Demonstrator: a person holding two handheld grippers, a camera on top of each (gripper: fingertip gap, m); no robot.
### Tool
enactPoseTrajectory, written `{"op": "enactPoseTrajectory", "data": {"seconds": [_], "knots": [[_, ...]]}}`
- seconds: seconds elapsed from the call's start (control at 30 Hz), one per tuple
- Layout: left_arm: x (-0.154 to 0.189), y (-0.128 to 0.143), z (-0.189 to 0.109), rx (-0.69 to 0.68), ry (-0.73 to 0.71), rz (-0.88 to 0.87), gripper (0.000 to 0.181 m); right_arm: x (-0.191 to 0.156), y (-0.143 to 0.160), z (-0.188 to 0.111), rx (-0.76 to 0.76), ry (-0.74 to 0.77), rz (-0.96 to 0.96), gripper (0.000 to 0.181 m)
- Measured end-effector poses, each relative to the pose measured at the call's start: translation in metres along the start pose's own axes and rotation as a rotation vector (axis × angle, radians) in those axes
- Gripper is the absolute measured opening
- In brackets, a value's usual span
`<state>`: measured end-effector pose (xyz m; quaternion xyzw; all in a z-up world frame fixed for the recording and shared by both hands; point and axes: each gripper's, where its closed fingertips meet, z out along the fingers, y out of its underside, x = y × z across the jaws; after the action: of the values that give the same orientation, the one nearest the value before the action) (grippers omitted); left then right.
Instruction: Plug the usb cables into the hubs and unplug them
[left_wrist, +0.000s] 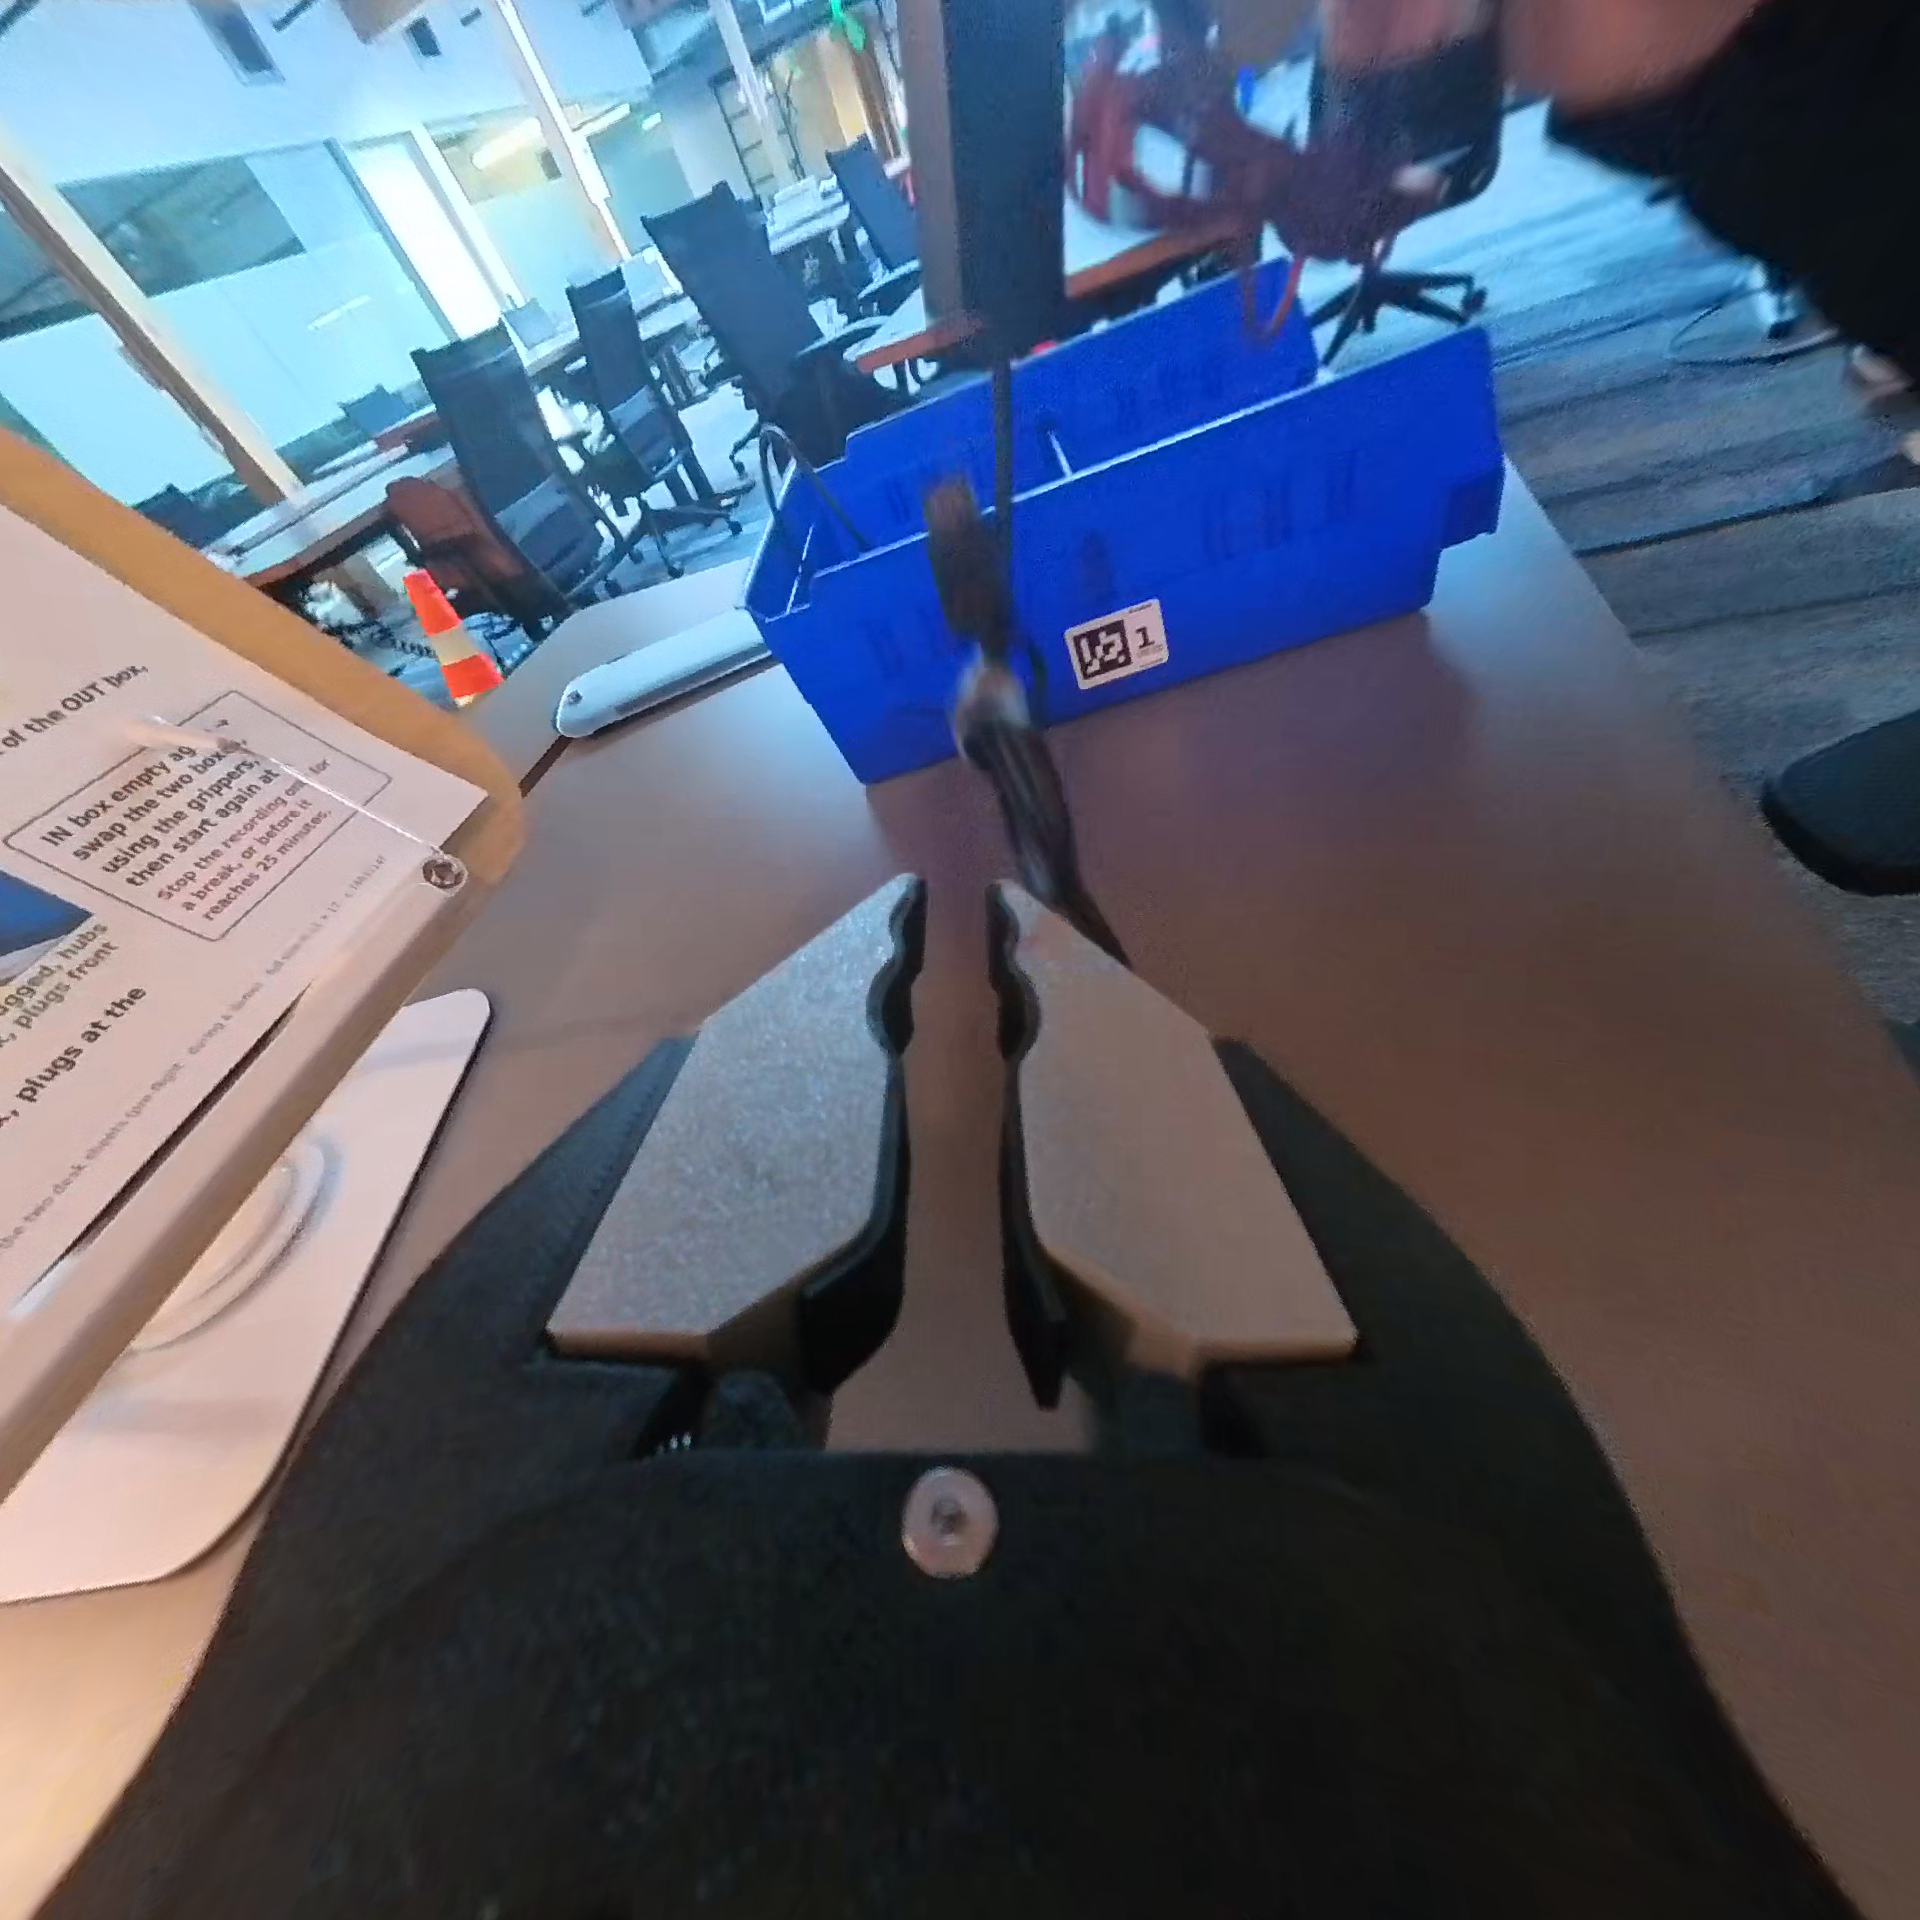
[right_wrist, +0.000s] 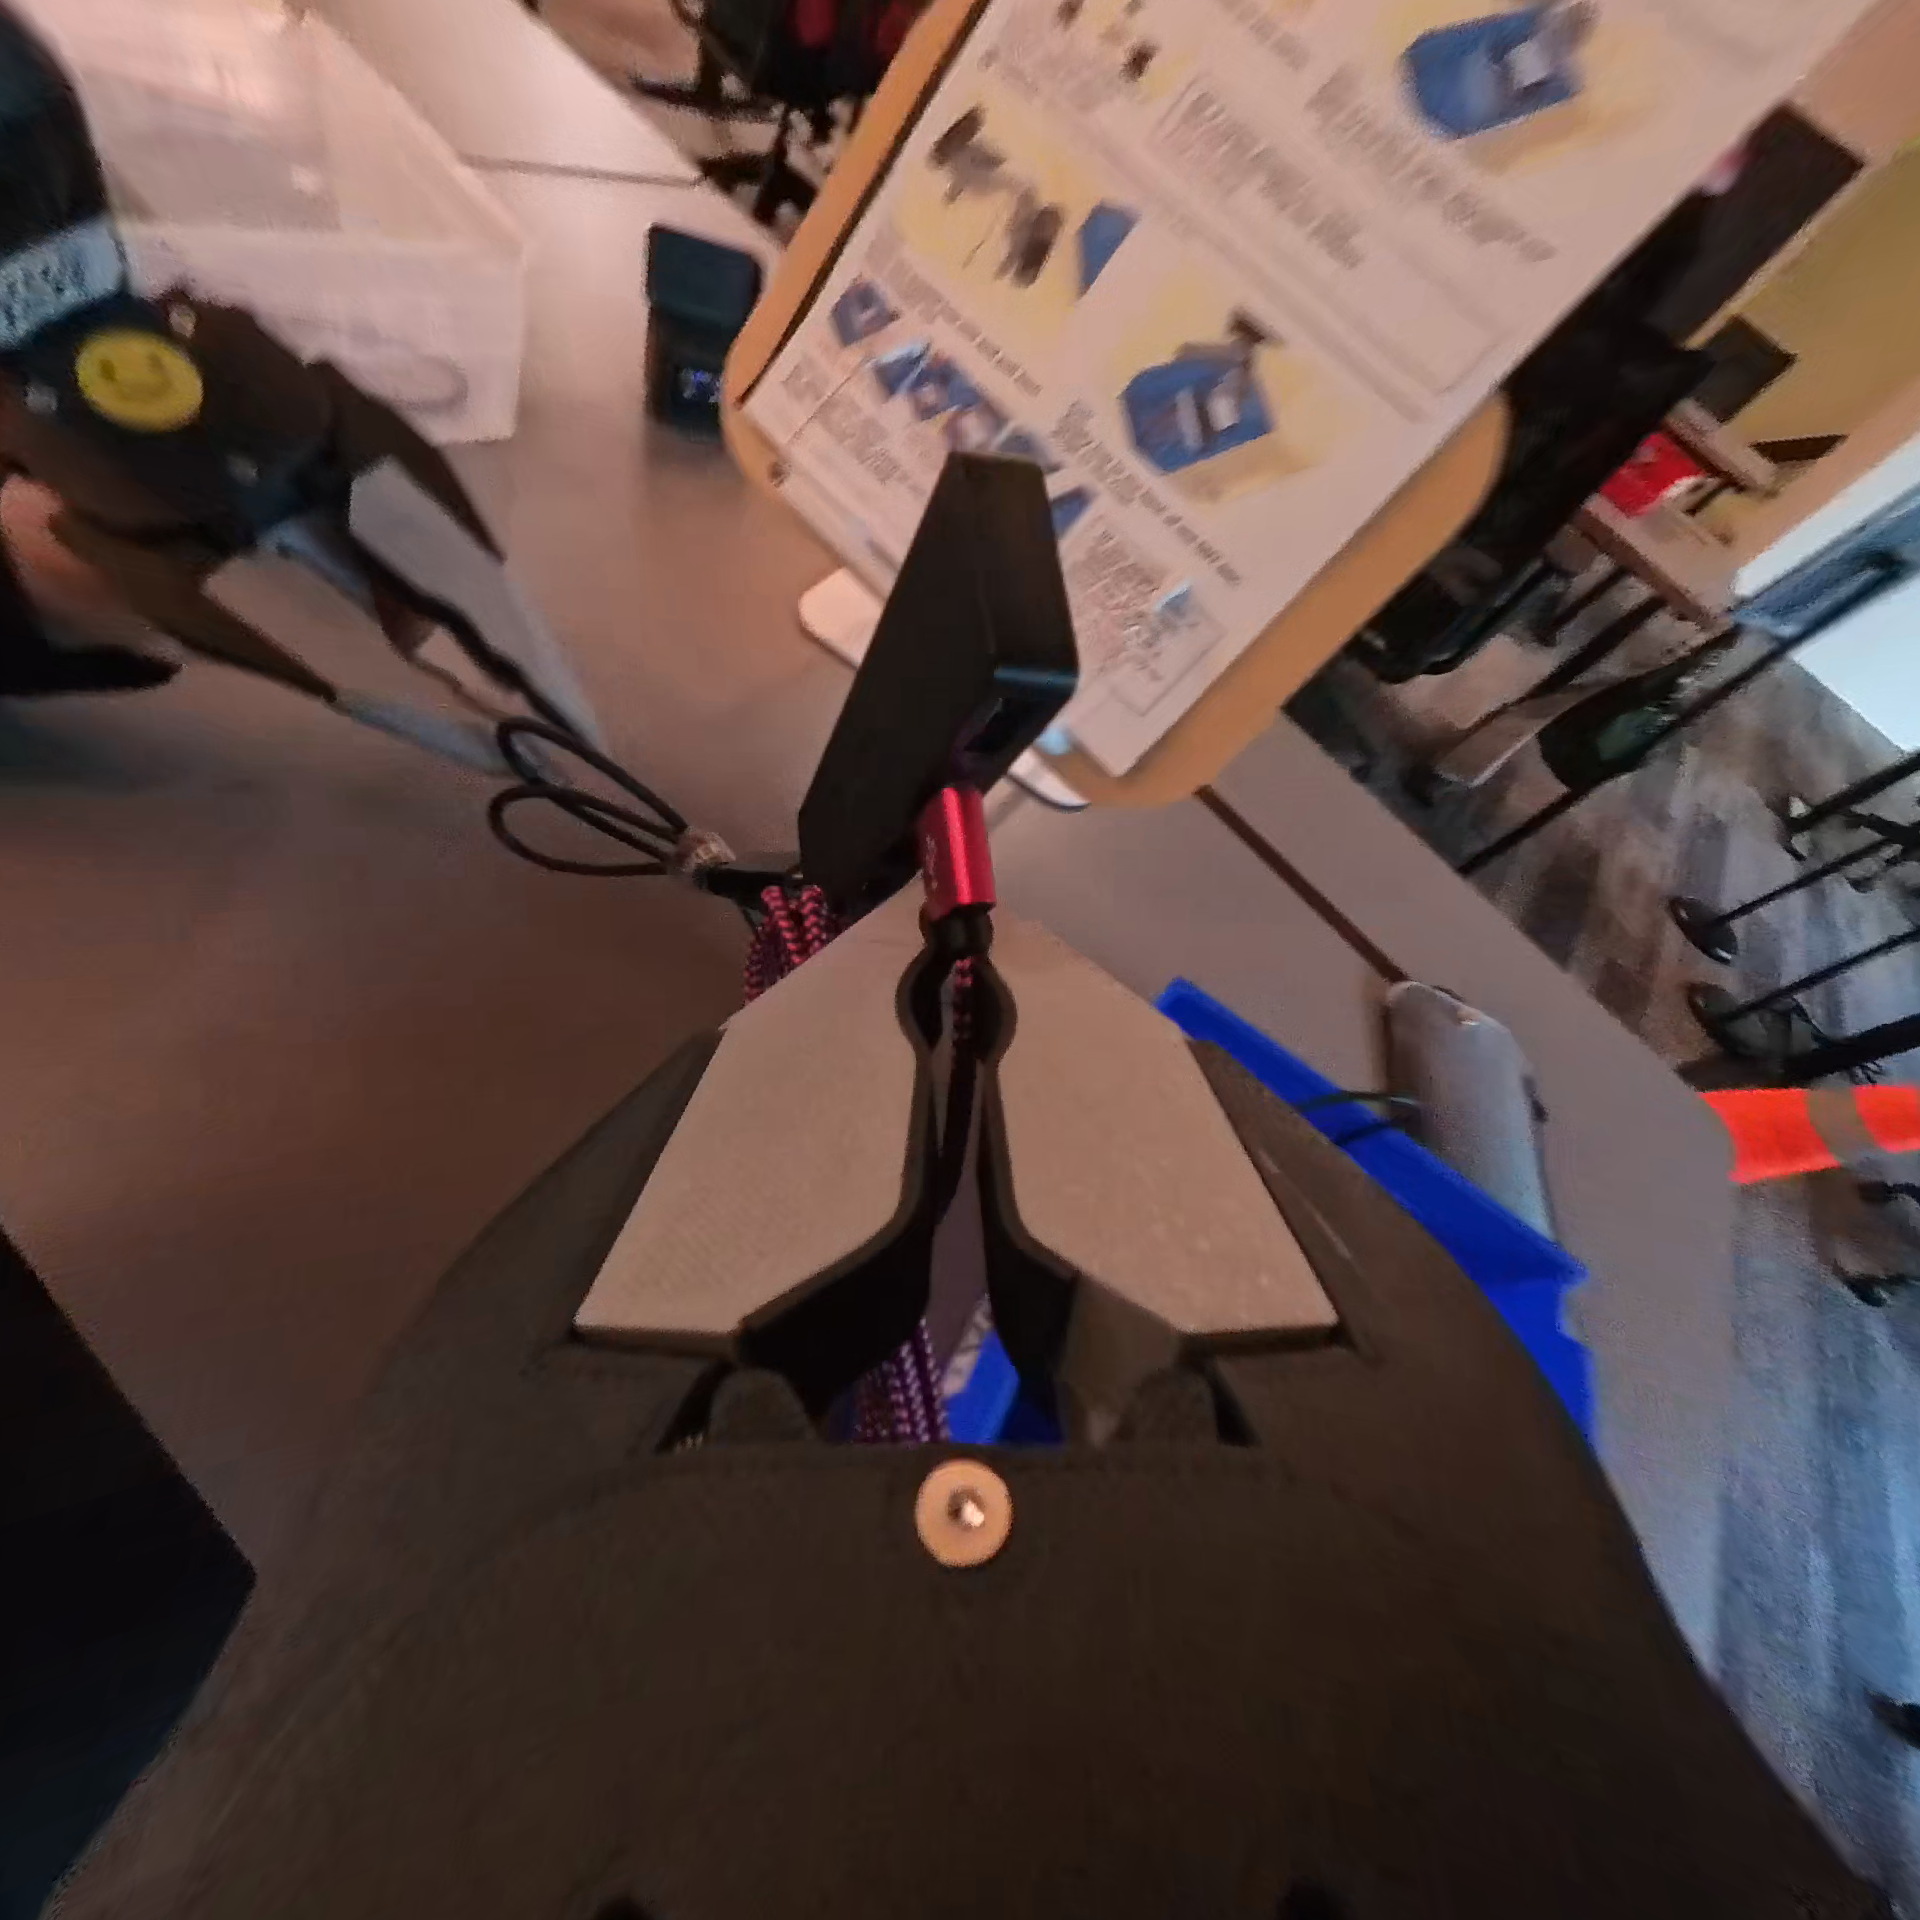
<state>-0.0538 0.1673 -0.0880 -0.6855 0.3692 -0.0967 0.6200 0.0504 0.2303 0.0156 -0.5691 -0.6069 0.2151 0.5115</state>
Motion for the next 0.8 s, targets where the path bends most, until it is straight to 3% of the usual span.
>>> {"op": "enactPoseTrajectory", "data": {"seconds": [0.13,0.3,0.43,0.57,0.67,0.8], "knots": [[-0.003,0.013,0.003,-0.044,0.008,-0.077,0.009,0.064,-0.022,-0.047,-0.045,0.164,-0.013,0.000],[-0.013,0.027,0.004,-0.086,-0.010,-0.160,0.008,0.154,-0.031,-0.102,-0.224,0.391,-0.114,0.000],[-0.011,0.033,0.009,-0.108,-0.002,-0.183,0.009,0.195,-0.025,-0.117,-0.410,0.441,-0.273,0.000],[-0.004,0.033,0.013,-0.131,0.002,-0.143,0.008,0.202,0.014,-0.078,-0.601,0.315,-0.394,0.000],[0.000,0.033,0.015,-0.144,0.007,-0.133,0.008,0.182,0.088,-0.016,-0.774,0.135,-0.427,0.000],[0.000,0.038,0.015,-0.161,0.012,-0.145,0.008,0.128,0.201,0.064,-0.952,-0.172,-0.328,0.000]]}}
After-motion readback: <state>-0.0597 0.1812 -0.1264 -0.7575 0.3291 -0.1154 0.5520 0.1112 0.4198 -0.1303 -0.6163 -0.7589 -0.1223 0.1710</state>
